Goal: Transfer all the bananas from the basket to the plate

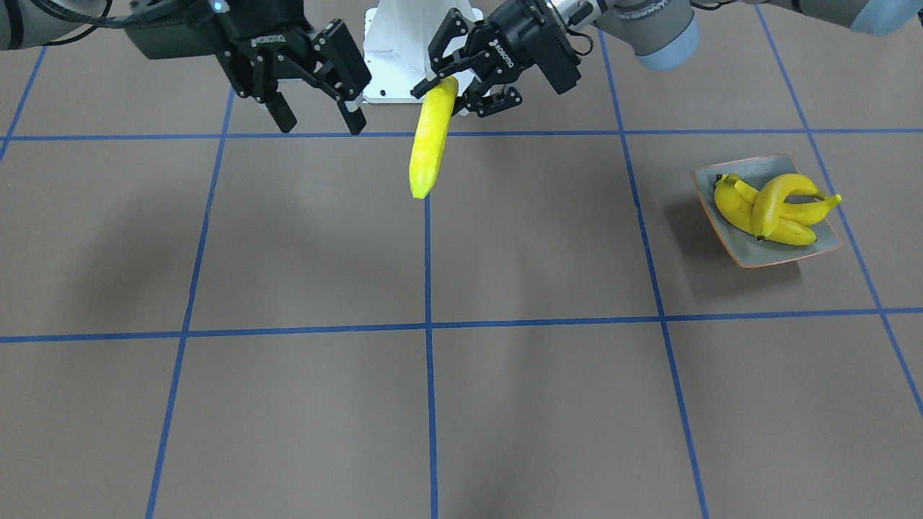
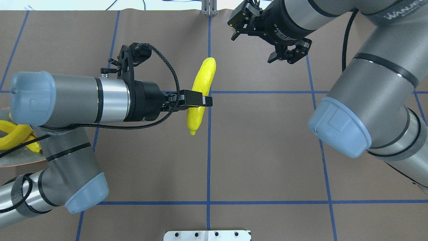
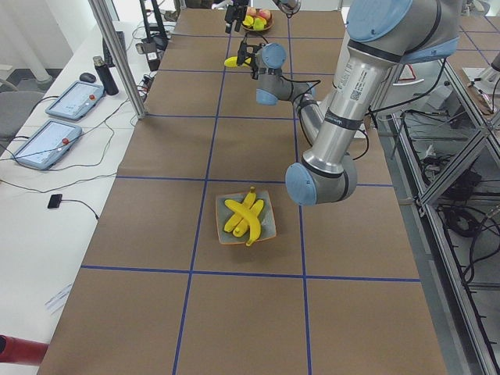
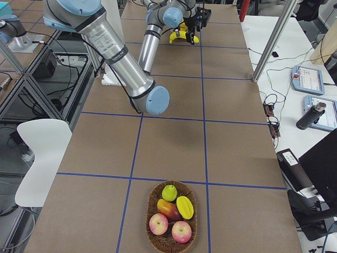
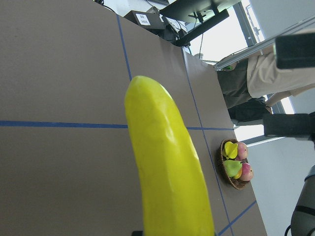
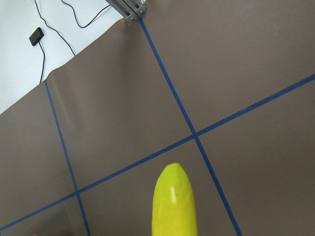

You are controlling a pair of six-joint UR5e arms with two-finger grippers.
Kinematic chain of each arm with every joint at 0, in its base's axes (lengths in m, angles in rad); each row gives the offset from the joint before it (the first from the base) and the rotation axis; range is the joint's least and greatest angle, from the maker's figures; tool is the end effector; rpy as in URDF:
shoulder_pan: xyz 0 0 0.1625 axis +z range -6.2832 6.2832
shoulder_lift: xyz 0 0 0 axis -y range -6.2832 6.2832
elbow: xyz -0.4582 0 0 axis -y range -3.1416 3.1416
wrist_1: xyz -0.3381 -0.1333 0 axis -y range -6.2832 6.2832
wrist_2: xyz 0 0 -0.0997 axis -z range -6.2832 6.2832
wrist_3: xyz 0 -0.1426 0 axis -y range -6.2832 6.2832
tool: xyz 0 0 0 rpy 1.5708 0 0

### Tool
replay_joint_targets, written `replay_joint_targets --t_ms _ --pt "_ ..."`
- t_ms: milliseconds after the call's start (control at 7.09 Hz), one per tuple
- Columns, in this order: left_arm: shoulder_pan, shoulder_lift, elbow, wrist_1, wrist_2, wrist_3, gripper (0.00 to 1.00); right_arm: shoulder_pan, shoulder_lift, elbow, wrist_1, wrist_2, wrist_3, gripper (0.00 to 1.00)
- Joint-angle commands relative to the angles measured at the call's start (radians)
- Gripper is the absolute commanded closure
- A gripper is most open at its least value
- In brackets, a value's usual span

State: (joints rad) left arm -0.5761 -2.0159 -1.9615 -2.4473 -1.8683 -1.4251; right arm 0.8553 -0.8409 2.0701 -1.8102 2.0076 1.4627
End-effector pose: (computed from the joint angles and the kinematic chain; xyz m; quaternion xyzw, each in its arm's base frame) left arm 0.4071 -0.3736 0.2073 0.1729 0.7332 -0.0290 0.6571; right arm -0.3264 -0.4868 0.1730 0.0458 -0.4992 0.2177 0.8374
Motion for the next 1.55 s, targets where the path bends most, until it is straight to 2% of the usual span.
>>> replay_joint_targets --t_ms 0,282,565,847,1129,1411 --pt "-0.016 0.176 -0.090 0.001 -0.005 0.002 1.00 0.081 -0.111 -0.011 0.002 0.028 -0.184 0.00" --pt "-0.056 0.329 -0.131 -0.004 -0.012 0.015 1.00 0.192 -0.219 -0.036 0.002 0.094 -0.412 0.00" --pt "-0.207 0.443 -0.117 -0.001 -0.183 0.059 1.00 0.281 -0.311 -0.065 0.000 0.134 -0.653 0.00" --pt "-0.344 0.593 -0.096 -0.004 -0.312 0.211 1.00 0.393 -0.400 -0.105 0.002 0.190 -0.949 0.00" --pt "-0.457 0.637 0.013 -0.009 -0.408 0.342 1.00 0.483 -0.475 -0.137 0.002 0.204 -1.213 0.00" --pt "-0.496 0.640 0.125 -0.010 -0.428 0.402 1.00 0.572 -0.500 -0.194 0.002 0.256 -1.411 0.00"
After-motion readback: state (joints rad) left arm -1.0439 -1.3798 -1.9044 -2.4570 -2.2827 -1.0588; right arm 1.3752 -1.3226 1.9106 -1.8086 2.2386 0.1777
